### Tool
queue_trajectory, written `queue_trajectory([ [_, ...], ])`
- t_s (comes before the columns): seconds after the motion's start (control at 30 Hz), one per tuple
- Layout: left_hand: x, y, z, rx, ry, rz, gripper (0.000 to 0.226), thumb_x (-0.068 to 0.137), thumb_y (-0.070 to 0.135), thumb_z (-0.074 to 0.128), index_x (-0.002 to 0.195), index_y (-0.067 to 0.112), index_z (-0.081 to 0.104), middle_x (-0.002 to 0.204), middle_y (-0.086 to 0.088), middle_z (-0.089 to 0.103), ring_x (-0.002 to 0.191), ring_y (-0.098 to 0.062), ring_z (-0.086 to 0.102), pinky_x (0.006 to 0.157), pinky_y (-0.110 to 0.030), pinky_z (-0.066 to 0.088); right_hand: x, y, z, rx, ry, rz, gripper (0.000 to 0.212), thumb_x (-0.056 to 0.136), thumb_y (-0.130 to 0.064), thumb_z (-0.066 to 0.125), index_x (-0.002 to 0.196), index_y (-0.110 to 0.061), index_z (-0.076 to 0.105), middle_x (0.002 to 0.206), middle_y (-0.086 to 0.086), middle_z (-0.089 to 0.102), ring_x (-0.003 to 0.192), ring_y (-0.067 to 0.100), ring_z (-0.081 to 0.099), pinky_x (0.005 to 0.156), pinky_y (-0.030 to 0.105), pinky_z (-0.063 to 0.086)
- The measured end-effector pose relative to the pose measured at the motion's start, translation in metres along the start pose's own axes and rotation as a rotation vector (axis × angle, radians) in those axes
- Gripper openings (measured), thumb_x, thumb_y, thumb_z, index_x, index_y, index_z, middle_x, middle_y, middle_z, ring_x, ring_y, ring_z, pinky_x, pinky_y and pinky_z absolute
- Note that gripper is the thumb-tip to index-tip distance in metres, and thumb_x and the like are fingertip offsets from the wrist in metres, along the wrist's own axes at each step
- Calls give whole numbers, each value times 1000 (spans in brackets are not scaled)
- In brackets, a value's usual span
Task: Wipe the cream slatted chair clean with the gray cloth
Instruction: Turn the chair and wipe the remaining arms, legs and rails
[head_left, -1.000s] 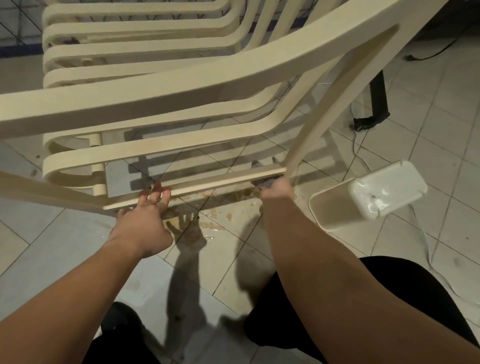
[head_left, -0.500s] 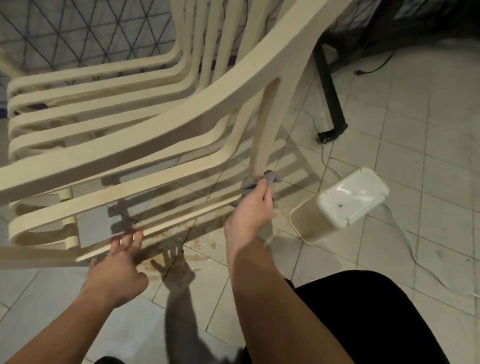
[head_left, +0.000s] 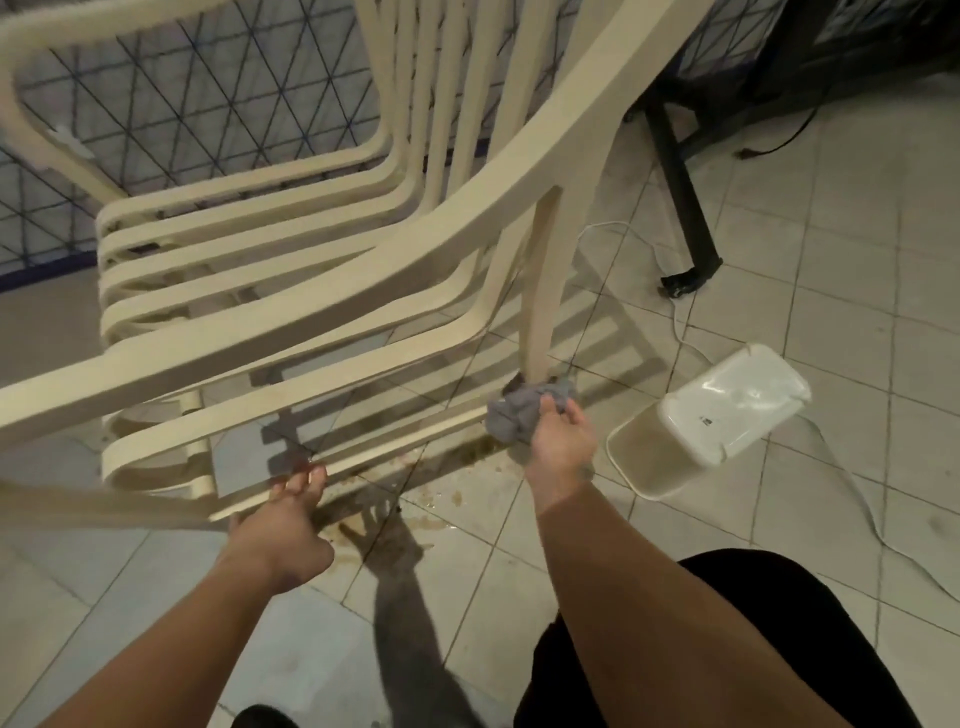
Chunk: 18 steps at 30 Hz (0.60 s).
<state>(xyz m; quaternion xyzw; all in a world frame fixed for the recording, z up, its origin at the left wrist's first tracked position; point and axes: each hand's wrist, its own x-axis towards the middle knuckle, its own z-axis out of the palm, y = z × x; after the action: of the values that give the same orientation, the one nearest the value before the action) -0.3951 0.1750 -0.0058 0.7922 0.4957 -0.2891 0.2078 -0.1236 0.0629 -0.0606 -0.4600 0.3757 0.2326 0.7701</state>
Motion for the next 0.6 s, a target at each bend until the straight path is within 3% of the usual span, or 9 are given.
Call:
queue_trajectory([
  [0.07, 1, -2, 1, -8, 17, 16, 98, 81, 26, 61, 161, 33, 5, 169, 4, 6, 156, -22, 5, 122, -48, 24, 11, 7, -16, -225, 91, -161, 16, 102, -11, 51, 112, -2, 60, 107, 6, 59, 98, 18, 59, 88, 25, 49],
  [0.13, -1, -5, 1, -8, 38, 36, 94, 84, 26, 59, 161, 34, 6, 169, 4, 8, 156, -21, 8, 123, -45, 23, 4, 24, -35, -596, 140, -526, 23, 98, -13, 52, 115, 0, 60, 107, 13, 60, 100, 26, 58, 89, 32, 47],
  [0.2, -5, -11, 4, -30, 85, 80, 88, 88, 26, 58, 161, 34, 8, 169, 5, 10, 155, -20, 12, 125, -44, 19, -9, 49, -51, -931, -94, -906, 25, 94, -11, 57, 116, 1, 61, 109, 18, 58, 105, 29, 53, 93, 37, 44],
  [0.27, -13, -24, 12, -90, 172, 165, 82, 93, 24, 57, 160, 35, 11, 168, 8, 11, 154, -16, 14, 126, -43, 10, -24, 54, -45, -1199, -337, -1094, 26, 96, -11, 57, 121, -4, 60, 119, 15, 52, 115, 25, 47, 100, 34, 38],
  [0.37, -30, -53, 28, -216, 343, 312, 54, 91, 19, 54, 144, 33, 52, 157, 13, 39, 141, -9, 39, 123, -33, 22, -20, 51, -22, -1545, -480, -1152, 29, 100, -17, 50, 128, -16, 58, 137, 12, 44, 133, 26, 37, 113, 40, 33],
  [0.4, -36, -65, 32, -241, 361, 294, 40, 90, 18, 54, 124, 34, 68, 144, 13, 56, 131, -9, 52, 115, -29, 34, -16, 52, -18, -1680, -519, -1194, 30, 100, -19, 49, 129, -19, 57, 139, 13, 47, 135, 29, 37, 117, 44, 29],
  [0.47, -44, -95, 33, -258, 332, 135, 30, 91, 17, 54, 90, 43, 71, 116, 13, 73, 103, -10, 66, 92, -24, 50, -12, 60, -13, -1884, -614, -1259, 33, 101, -21, 47, 133, -21, 56, 136, 12, 57, 134, 30, 43, 121, 46, 19],
  [0.5, -45, -112, 32, -281, 279, 21, 29, 93, 18, 54, 89, 43, 69, 111, 11, 74, 98, -12, 66, 87, -25, 51, -14, 67, -12, -1924, -685, -1275, 34, 101, -21, 47, 134, -21, 56, 134, 10, 60, 132, 28, 46, 123, 45, 16],
  [0.6, -46, -158, 22, -470, 244, -223, 29, 95, 18, 55, 121, 23, 68, 121, -2, 71, 106, -20, 65, 92, -28, 47, -36, 96, -13, -1878, -910, -1351, 36, 97, -18, 53, 132, -26, 58, 124, 1, 68, 122, 23, 55, 122, 43, 20],
])
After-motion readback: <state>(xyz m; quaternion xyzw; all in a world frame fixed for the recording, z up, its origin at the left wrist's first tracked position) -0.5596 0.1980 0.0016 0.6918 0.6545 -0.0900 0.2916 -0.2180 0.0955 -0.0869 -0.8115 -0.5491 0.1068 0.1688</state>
